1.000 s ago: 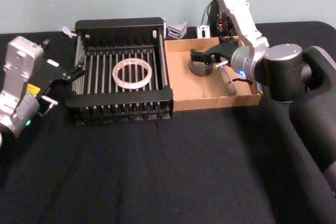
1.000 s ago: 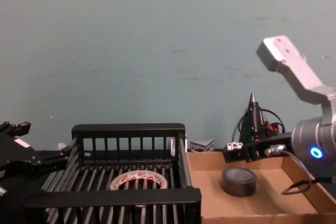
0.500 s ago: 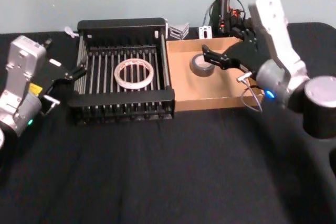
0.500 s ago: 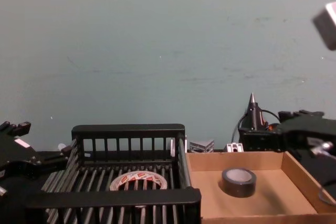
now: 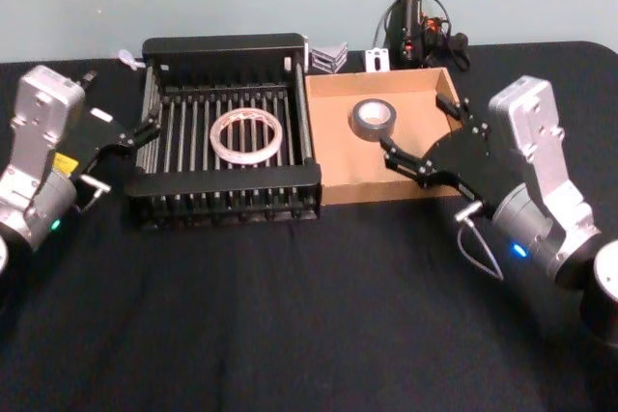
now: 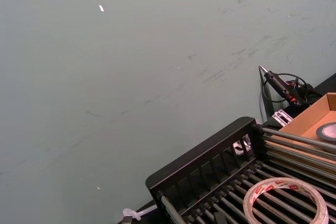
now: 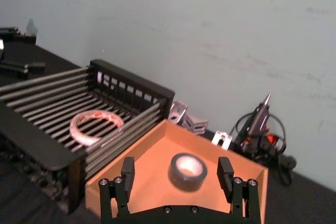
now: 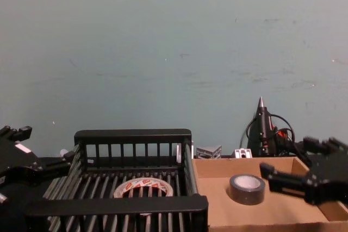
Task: Pick up the white tape and place it into the black box , Pick up the silver tape and place it into the brown box.
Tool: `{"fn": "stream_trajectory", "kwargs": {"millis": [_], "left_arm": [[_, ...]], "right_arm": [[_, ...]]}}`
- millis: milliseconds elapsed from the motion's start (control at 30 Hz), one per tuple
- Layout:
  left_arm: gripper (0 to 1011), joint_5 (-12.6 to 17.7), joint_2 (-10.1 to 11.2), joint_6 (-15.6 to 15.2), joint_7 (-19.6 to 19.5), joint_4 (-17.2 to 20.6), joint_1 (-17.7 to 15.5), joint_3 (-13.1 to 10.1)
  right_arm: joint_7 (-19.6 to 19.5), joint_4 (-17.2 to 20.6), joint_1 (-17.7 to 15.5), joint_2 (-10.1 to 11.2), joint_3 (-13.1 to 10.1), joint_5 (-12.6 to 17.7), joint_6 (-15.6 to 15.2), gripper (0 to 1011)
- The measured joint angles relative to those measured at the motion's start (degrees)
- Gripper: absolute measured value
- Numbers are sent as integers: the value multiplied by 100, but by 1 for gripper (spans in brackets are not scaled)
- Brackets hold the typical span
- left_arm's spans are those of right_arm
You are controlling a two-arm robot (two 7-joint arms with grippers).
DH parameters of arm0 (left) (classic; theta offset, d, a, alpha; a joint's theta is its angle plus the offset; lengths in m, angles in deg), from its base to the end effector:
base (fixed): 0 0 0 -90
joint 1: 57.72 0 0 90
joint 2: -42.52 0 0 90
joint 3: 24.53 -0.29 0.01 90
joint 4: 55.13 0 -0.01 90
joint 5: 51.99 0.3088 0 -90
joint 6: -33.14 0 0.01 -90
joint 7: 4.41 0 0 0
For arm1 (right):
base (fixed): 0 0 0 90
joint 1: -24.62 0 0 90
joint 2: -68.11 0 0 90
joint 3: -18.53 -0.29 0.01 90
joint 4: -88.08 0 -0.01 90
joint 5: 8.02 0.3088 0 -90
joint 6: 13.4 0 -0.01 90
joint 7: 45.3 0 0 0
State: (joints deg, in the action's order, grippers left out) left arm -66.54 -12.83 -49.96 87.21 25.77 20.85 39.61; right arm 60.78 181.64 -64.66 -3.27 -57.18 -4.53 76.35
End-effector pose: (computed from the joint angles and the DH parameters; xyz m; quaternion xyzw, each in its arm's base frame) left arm 0.3581 0.0827 -0.3023 0.1416 -0.1324 0.5800 0.7913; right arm 0.3223 -0.0126 -0.2874 -0.0959 -0.0852 -0.4900 0.8622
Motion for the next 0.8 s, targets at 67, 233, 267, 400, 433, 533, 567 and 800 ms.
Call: {"fn": "stream_trajectory", "kwargs": {"millis": [67,233,267,400,433,533,567,800], "left_arm": [[1002,0,0,0,0,0,0,0],[1001,0,0,0,0,0,0,0],[1001,0,0,0,0,0,0,0],[1001,0,0,0,0,0,0,0],[1001,0,0,0,0,0,0,0],[1001,0,0,0,0,0,0,0],[1001,0,0,0,0,0,0,0],[1001,0,0,0,0,0,0,0]], "right_arm": [[1,-43,-52,-14,8,2,24,1003],[2,-110,-108,-55,12,46,41,1003],[1,-122,-119,-67,12,57,43,1003],[1,-124,-120,-65,12,59,45,1003],[1,-123,-120,-64,12,59,45,1003],[1,-120,-120,-62,11,59,47,1003],[1,-119,-120,-62,11,59,47,1003],[3,-115,-120,-58,11,58,51,1002]]}}
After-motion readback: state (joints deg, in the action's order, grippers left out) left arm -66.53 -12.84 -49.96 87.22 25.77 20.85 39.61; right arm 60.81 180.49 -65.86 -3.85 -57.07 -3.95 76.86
